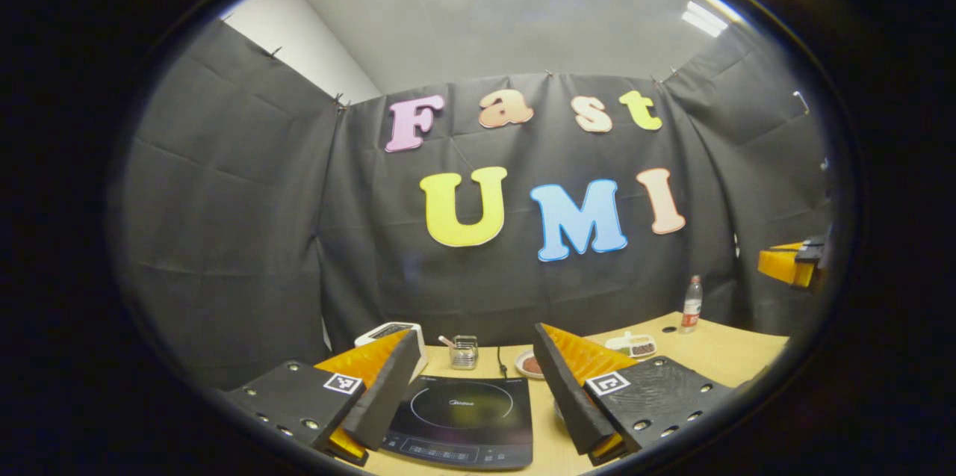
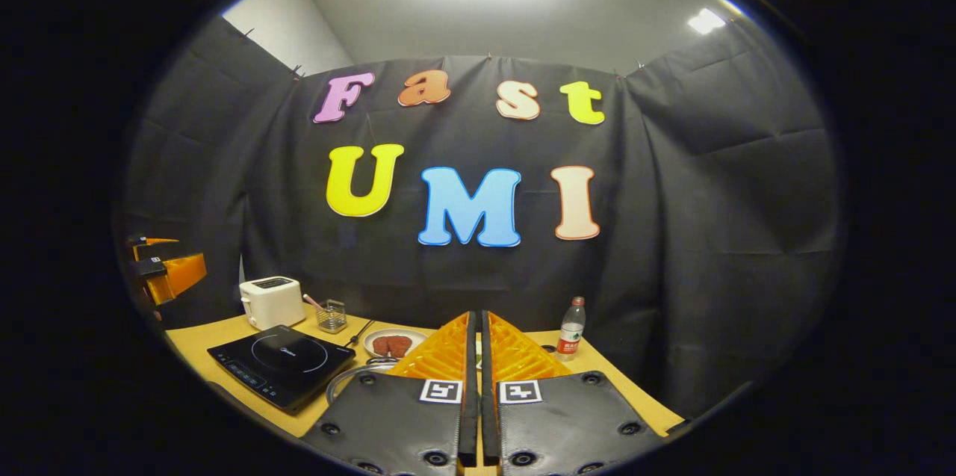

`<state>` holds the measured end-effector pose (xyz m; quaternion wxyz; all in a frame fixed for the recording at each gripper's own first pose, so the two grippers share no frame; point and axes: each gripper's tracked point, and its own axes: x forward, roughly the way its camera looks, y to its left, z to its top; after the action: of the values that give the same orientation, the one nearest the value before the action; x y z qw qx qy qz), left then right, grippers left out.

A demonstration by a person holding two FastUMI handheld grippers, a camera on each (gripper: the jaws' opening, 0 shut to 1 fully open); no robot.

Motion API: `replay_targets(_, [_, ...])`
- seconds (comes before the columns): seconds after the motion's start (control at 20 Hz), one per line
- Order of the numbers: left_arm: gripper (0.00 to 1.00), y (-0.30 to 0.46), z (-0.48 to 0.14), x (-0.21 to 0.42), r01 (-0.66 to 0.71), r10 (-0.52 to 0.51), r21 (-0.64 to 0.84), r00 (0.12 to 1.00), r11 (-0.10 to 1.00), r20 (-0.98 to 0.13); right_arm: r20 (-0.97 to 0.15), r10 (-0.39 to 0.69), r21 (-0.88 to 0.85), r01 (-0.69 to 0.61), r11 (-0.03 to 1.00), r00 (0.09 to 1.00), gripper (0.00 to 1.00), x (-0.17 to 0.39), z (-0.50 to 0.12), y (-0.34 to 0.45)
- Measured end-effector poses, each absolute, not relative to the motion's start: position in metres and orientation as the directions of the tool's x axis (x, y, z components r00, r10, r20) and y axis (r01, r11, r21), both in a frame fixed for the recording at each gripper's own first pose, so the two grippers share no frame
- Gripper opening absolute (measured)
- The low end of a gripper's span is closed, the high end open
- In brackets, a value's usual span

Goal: First push the handle of the pot to place it horizontally, then grasp the pot with both hands and set it on the induction cooktop.

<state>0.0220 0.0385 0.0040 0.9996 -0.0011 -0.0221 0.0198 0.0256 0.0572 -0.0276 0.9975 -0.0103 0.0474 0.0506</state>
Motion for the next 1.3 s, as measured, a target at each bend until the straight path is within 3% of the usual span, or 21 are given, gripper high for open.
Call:
replay_targets(0.5, [0.89, 0.088, -0.014, 0.022, -0.075, 0.075, -0.014, 0.997, 0.997, 0.026, -0.311, 0.279, -0.022, -0.3, 0.954, 0.909, 0.03, 0.015, -0.101, 0.127])
replay_targets(1.3, [0.93, 0.155, -0.044, 0.017, -0.098, 0.098, -0.037, 0.995, 0.995, 0.008, -0.614, 0.337, -0.003, -0.429, 0.903, 0.714, 0.02, -0.023, -0.217, 0.178])
